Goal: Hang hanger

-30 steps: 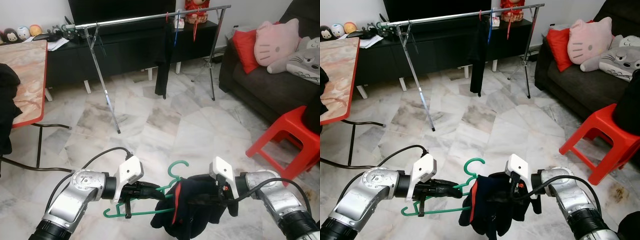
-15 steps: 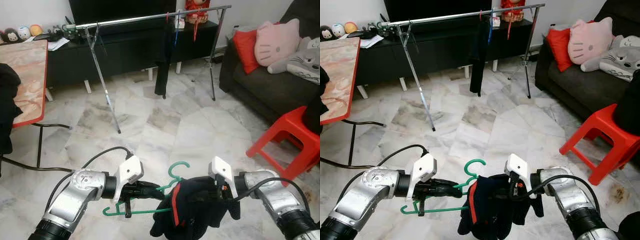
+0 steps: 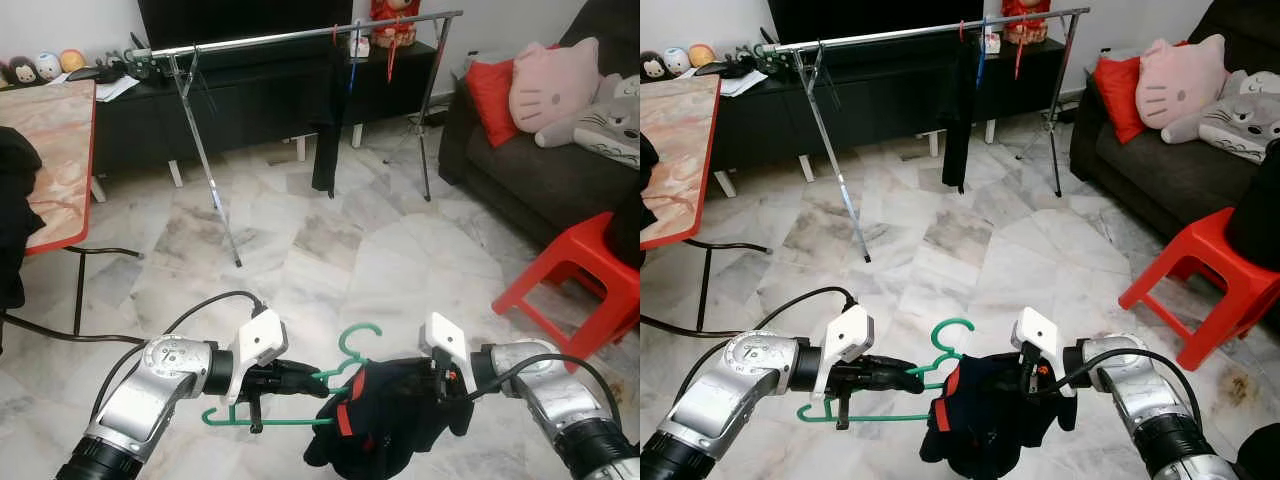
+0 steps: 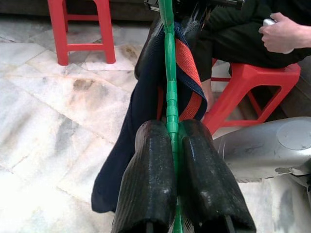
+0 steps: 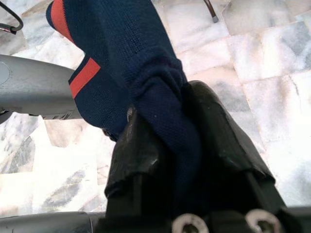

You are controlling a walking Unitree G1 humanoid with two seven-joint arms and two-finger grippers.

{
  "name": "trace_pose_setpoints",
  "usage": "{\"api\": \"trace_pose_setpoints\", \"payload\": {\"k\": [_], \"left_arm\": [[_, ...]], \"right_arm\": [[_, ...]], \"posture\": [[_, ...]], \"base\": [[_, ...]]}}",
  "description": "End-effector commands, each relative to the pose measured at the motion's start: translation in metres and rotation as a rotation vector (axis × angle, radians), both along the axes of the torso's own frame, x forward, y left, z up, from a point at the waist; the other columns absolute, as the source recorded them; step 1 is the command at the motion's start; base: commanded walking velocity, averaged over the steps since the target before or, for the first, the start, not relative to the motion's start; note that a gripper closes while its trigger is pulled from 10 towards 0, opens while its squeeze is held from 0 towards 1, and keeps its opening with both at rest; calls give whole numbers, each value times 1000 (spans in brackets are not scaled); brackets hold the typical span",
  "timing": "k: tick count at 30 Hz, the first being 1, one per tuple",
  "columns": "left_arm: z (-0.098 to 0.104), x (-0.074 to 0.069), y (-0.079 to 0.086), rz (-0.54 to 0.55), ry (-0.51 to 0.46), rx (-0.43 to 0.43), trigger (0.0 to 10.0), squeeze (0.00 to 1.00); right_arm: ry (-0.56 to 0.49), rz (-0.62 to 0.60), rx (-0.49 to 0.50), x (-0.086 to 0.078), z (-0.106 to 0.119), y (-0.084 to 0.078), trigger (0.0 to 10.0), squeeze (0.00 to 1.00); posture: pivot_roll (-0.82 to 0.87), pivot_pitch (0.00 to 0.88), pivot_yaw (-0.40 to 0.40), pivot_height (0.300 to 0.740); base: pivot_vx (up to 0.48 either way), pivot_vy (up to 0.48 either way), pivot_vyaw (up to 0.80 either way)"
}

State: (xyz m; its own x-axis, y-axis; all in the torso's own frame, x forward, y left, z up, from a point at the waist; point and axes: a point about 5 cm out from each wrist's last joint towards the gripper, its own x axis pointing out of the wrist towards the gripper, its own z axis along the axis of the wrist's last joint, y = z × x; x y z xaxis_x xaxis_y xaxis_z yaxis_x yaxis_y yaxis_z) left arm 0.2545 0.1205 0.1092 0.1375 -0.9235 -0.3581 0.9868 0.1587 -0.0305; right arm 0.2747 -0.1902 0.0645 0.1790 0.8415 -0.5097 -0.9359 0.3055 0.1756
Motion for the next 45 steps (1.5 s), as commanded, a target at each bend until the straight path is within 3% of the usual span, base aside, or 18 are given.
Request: {"api": "trace_pose_setpoints", "payload": {"k": [1,20,21,22,23,37,41,45], "left_arm": [[11,4,-9,-33,-56,-34,10000,0],[9,5,-11,-28,-59,-31,10000,0],[9,5,-11,-29,-52,-34,10000,373],[9,5,-10,-29,-44,-37,10000,918],[9,5,-10,-32,-32,-39,10000,1000],[13,10,0,-38,-28,-17,10000,1000],[16,18,5,21,-60,-24,10000,1000],[23,31,12,145,-105,-74,10000,1000]], "right_arm": [[-13,12,20,3,2,6,0,0],[-10,11,23,3,1,6,0,0],[-10,11,22,3,1,6,0,0],[-9,12,21,3,1,6,0,0],[-9,12,20,3,1,6,0,0],[0,-6,-63,0,-9,-3,0,0],[12,-27,-105,-3,-16,-10,0,0],[13,-67,-133,-6,-22,-16,0,0]], "posture": [[-37,0,-31,740],[-36,0,-32,740],[-36,0,-31,740],[-36,0,-31,740],[-36,0,-31,740],[-33,0,-32,740],[-34,0,-33,740],[-36,0,-34,740]], "base": [[0,0,0],[0,0,0],[0,0,0],[0,0,0],[0,0,0],[0,0,0],[0,0,0],[0,0,0]]}}
